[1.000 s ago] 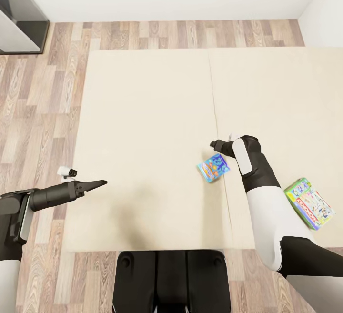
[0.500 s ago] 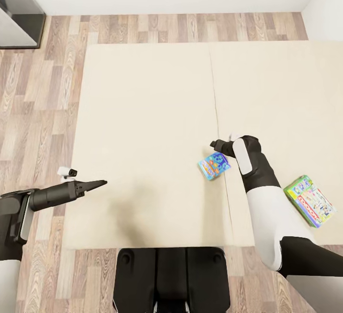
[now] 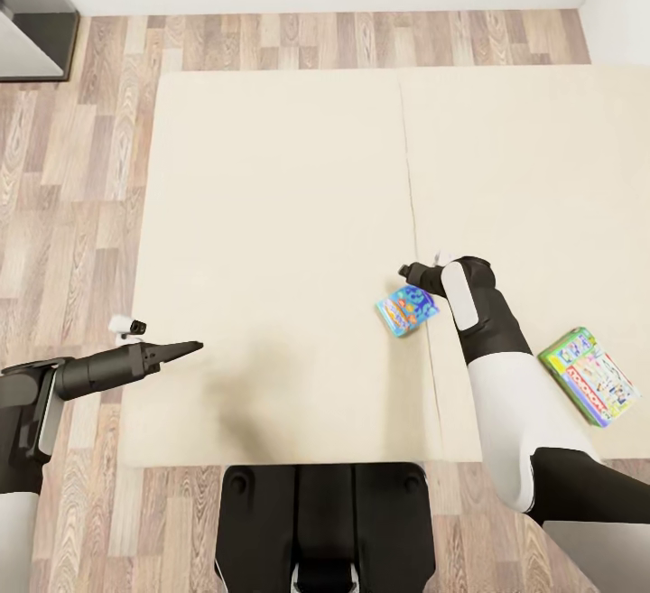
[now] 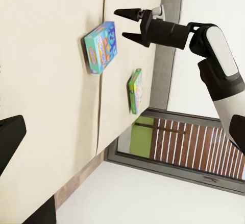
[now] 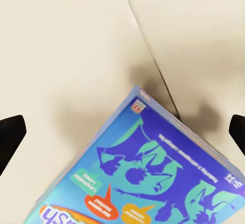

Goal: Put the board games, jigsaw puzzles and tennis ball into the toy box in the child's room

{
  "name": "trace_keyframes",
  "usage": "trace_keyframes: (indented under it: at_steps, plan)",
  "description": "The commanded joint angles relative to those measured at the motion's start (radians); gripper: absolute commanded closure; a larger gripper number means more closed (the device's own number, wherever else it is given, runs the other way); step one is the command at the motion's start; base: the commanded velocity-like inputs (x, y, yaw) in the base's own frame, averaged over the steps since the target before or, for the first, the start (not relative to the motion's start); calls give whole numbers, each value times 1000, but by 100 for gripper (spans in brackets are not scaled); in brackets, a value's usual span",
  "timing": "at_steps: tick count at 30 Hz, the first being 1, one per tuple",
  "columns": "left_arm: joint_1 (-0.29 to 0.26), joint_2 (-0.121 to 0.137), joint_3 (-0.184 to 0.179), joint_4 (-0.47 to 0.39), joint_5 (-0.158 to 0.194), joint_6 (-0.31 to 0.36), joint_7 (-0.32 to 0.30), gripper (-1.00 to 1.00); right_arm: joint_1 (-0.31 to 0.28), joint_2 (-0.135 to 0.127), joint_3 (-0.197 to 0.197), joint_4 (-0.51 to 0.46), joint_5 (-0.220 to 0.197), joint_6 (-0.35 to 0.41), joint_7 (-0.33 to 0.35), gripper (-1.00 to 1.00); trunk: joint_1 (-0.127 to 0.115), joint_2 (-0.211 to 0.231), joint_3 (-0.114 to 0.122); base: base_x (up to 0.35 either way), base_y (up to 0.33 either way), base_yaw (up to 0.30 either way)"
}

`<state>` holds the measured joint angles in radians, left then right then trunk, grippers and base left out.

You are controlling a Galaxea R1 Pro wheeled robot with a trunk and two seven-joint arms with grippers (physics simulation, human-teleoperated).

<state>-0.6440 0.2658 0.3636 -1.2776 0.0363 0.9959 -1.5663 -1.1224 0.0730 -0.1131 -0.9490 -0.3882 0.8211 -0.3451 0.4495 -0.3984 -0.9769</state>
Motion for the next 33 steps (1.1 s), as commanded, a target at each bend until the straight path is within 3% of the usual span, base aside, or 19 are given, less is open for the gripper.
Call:
trace_keyframes:
  at_steps: [1,33]
  plan:
    - [0,1,0,0,-1,11,-4,-100,0,1,-2,-1,-11,1,-8,-100,1,-2,-3,0,0,0]
    - [0,0,-1,0,-1,10,-4,-100,0,1,-2,-1,-12,-3,-7,-100,1,-2,-55,0,0,0]
